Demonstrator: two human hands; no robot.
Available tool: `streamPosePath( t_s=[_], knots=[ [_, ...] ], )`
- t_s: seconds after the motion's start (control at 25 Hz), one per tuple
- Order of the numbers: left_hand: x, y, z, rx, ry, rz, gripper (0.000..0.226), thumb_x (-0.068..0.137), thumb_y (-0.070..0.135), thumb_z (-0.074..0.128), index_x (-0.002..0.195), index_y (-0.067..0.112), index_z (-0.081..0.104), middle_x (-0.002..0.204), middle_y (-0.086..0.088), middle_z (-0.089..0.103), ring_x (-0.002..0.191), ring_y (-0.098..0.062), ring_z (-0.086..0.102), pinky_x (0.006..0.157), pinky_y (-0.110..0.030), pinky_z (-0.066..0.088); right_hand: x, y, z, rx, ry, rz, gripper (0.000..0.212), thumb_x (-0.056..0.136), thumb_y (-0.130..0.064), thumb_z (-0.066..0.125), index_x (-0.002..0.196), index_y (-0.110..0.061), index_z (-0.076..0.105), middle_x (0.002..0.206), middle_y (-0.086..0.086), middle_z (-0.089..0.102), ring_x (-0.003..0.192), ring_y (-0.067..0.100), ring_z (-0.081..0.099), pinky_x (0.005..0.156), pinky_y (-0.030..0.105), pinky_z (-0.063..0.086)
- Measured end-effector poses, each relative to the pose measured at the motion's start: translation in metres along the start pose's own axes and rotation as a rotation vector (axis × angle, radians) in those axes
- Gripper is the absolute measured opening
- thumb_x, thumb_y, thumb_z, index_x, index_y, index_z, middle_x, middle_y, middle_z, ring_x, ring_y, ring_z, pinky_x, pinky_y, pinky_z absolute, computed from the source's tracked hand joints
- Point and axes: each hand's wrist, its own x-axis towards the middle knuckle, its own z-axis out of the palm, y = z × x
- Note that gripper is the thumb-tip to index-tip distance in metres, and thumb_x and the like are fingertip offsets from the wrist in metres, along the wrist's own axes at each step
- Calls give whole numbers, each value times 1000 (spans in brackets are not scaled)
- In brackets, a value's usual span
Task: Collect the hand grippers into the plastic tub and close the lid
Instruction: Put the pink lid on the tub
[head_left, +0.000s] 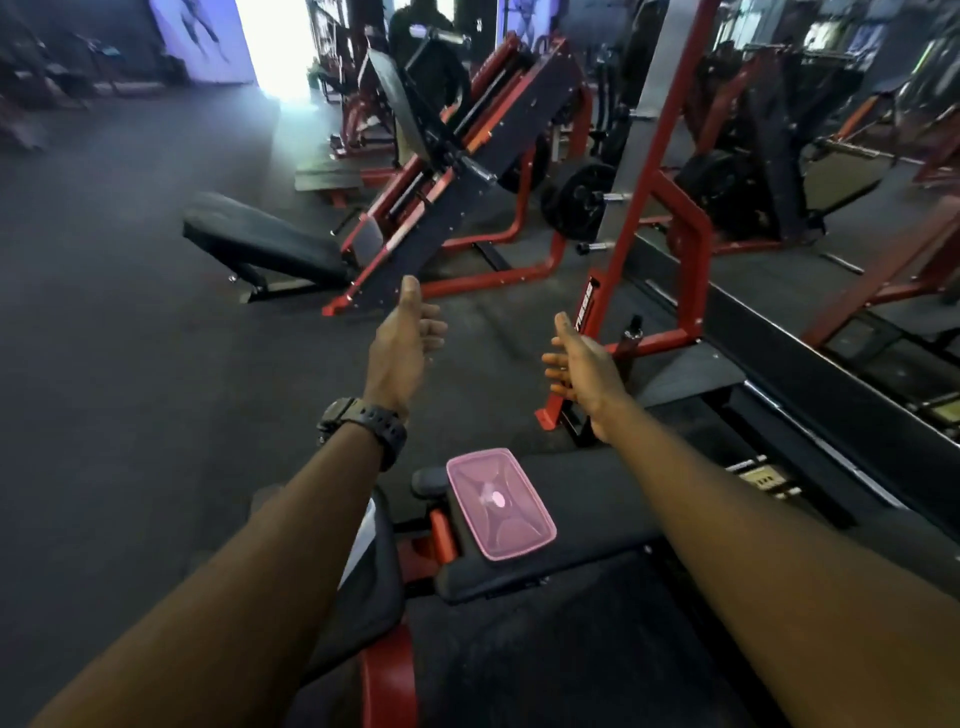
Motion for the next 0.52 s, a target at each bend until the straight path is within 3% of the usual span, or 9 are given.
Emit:
streamPosePath(
  t_s=[0.12, 0.2, 0.28, 0.36, 0.44, 0.52],
  knots=[
    [-2, -66, 18, 12, 16, -126, 62, 95, 64, 34, 98, 11, 64, 88, -5, 65, 75, -15, 57, 63, -24, 41, 19, 63, -2, -93, 12, 114, 47, 91, -65, 48, 92, -20, 61, 90, 3, 66, 78, 16, 60, 69, 31, 49],
    [2, -114, 26, 54, 17, -232, 66, 91, 69, 35, 96, 11, 66, 86, -3, 66, 75, -15, 58, 67, -26, 45, 39, 109, -1, -143, -23, 198, 50, 90, -68, 45, 93, -21, 61, 92, 2, 67, 78, 15, 62, 67, 30, 49],
    [19, -160, 34, 115, 36, -307, 74, 75, 81, 35, 88, 17, 68, 87, -2, 70, 79, -17, 62, 75, -33, 48, 69, 156, 2, -154, -47, 272, 48, 92, -66, 44, 94, -21, 60, 90, 2, 65, 74, 13, 60, 63, 29, 47],
    [48, -195, 43, 188, 31, -338, 68, 77, 80, 34, 83, 21, 67, 87, -2, 70, 82, -18, 63, 79, -37, 47, 98, 198, 5, -153, -67, 344, 45, 96, -60, 43, 95, -18, 57, 87, 2, 62, 70, 12, 56, 61, 28, 46],
    [92, -237, 62, 219, 58, -364, 60, 88, 72, 33, 85, 21, 66, 91, -3, 70, 84, -19, 62, 81, -37, 48, 136, 253, 9, -181, -86, 430, 45, 97, -58, 43, 98, -16, 58, 93, 6, 65, 74, 16, 60, 71, 36, 53],
    [132, -283, 87, 231, 33, -438, 65, 86, 74, 32, 95, 20, 67, 100, -4, 71, 91, -20, 65, 84, -39, 50, 165, 310, 11, -248, -108, 512, 49, 98, -56, 42, 98, -11, 62, 103, 13, 68, 89, 26, 66, 88, 46, 54]
  ],
)
